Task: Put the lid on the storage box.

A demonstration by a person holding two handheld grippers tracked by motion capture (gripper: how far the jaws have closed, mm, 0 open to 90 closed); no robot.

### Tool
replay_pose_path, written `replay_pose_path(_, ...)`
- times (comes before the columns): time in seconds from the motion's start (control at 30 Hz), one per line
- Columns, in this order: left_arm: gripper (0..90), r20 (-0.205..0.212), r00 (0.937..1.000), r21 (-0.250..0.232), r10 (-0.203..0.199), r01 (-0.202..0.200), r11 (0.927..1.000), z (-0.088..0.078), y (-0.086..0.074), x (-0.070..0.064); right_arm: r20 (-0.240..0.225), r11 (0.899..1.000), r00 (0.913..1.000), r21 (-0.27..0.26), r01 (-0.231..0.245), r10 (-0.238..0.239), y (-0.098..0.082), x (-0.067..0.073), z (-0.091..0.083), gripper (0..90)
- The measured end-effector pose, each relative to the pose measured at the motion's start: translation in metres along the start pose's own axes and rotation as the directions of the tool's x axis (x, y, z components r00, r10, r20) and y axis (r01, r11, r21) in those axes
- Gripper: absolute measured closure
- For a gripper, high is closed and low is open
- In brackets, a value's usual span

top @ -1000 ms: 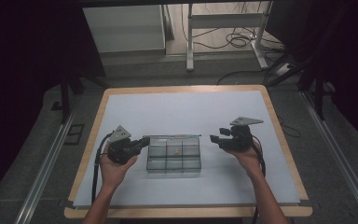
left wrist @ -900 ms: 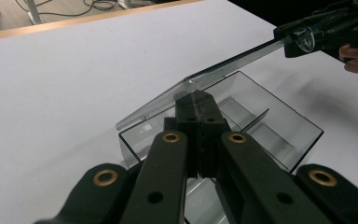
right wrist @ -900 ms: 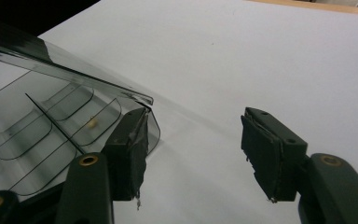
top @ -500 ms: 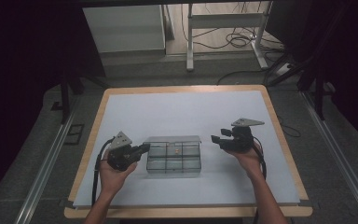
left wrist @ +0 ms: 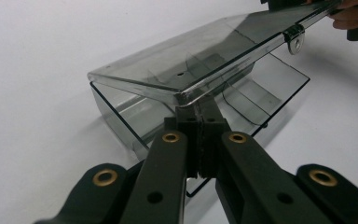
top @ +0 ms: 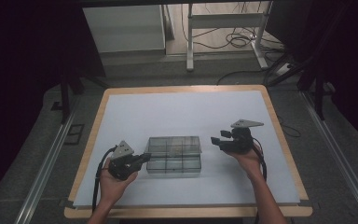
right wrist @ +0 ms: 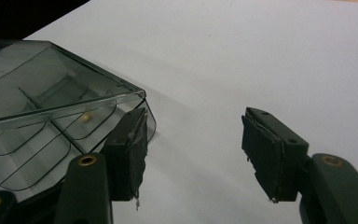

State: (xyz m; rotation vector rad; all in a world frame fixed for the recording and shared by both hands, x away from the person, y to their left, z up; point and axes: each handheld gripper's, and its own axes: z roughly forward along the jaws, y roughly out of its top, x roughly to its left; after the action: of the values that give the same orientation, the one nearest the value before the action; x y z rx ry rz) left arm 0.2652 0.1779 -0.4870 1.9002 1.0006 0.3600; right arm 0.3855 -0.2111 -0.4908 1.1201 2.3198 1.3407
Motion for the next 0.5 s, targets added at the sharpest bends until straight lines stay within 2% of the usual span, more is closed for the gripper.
replay_pose_path(0.33, 90.0, 0.024, 0.9995, 0.009, -0.023, 0.022, 0.9997, 0.001, -0.010, -0.001, -0.001, 1.000, 1.0000, 0.012, -0.009, 0.009, -0.002, -0.001, 0.001, 39.7)
replay_pose_path(0.5, 90.0, 0.035, 0.9991, 0.018, -0.022, 0.021, 0.9996, 0.000, -0.014, -0.004, -0.004, 1.000, 1.0000, 0.011, -0.006, 0.006, -0.002, 0.001, 0.001, 39.7)
